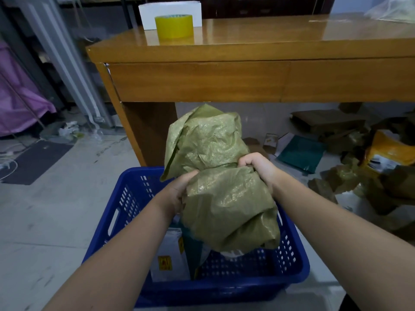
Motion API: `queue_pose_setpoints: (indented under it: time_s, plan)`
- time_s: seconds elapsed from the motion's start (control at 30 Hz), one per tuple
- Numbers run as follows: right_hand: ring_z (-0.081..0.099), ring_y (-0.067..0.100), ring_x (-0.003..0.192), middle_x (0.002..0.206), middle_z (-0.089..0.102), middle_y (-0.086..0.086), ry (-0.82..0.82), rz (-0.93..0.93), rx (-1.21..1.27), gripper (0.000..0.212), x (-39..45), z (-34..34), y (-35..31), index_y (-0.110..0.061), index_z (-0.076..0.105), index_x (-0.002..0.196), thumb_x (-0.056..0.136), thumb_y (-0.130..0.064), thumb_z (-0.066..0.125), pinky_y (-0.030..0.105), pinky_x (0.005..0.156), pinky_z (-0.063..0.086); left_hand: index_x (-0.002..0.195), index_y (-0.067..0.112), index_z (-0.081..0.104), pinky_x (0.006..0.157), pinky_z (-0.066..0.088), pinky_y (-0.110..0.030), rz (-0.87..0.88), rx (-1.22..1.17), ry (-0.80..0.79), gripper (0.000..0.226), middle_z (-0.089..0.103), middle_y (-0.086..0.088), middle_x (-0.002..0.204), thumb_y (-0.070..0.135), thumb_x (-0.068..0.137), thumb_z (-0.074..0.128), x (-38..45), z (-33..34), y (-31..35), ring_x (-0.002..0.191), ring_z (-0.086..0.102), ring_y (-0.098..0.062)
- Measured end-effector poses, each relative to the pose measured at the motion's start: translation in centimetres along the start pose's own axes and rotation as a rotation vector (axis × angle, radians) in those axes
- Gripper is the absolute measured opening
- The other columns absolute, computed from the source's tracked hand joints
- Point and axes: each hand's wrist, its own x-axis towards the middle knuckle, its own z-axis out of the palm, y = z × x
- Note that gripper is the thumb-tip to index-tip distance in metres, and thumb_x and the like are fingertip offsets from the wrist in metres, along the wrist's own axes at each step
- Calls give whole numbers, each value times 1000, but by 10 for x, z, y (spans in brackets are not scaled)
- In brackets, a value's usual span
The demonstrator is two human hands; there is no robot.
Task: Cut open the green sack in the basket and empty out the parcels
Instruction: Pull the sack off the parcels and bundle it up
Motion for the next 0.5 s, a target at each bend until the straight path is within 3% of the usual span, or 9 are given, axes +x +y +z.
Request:
queue_pose_setpoints:
  time_s: [0.07, 0.13, 0.27, 0.33, 0.4, 0.5]
  plan:
    - [67, 24, 72, 77, 69, 9, -36, 80, -131, 8, 1, -6, 0, -10, 66, 75, 78, -17, 67, 30, 66, 53, 109, 9, 65, 61, 49, -28, 7, 11, 44, 22, 70, -10, 79, 22, 91, 61, 10, -8, 3, 71, 67, -22]
    - [70, 29, 98, 106, 73, 12, -28, 103, -246, 39, 1, -10, -1, -14, 66, 106, 76, -34, 79, 39, 81, 55, 117, 10, 61, 67, 50, -31, 64, 18, 70, 28, 66, -10, 94, 13, 90, 63, 14, -16, 8, 85, 62, -24]
    - [69, 27, 95, 104, 72, 12, -77, 91, -166, 28, 1, -3, -6, -13, 64, 106, 84, -27, 73, 38, 77, 54, 110, 19, 63, 75, 51, -32, 71, 121, -61, 21, 68, -5, 107, 14, 89, 65, 11, -17, 11, 100, 62, -22]
    - [69, 27, 92, 101, 72, 12, -90, 77, -117, 22, -1, 3, -7, -11, 65, 106, 87, -22, 70, 38, 78, 55, 112, 16, 63, 76, 49, -32, 24, 156, -43, 23, 67, -7, 107, 23, 90, 63, 13, -18, 10, 97, 62, -22]
    - [70, 29, 92, 103, 72, 14, -64, 29, -53, 26, 1, 6, -7, -7, 64, 112, 86, -10, 69, 40, 80, 57, 99, 12, 64, 74, 47, -32, -28, 138, -23, 18, 66, -9, 98, 26, 91, 55, 11, -19, 9, 89, 61, -24]
    - [71, 28, 83, 95, 70, 15, -25, -50, 46, 27, -1, 5, -4, -7, 64, 104, 86, 12, 56, 39, 72, 60, 95, 13, 60, 69, 45, -32, -10, 133, 53, 11, 63, -8, 94, 24, 93, 56, 9, -23, 5, 86, 58, -22]
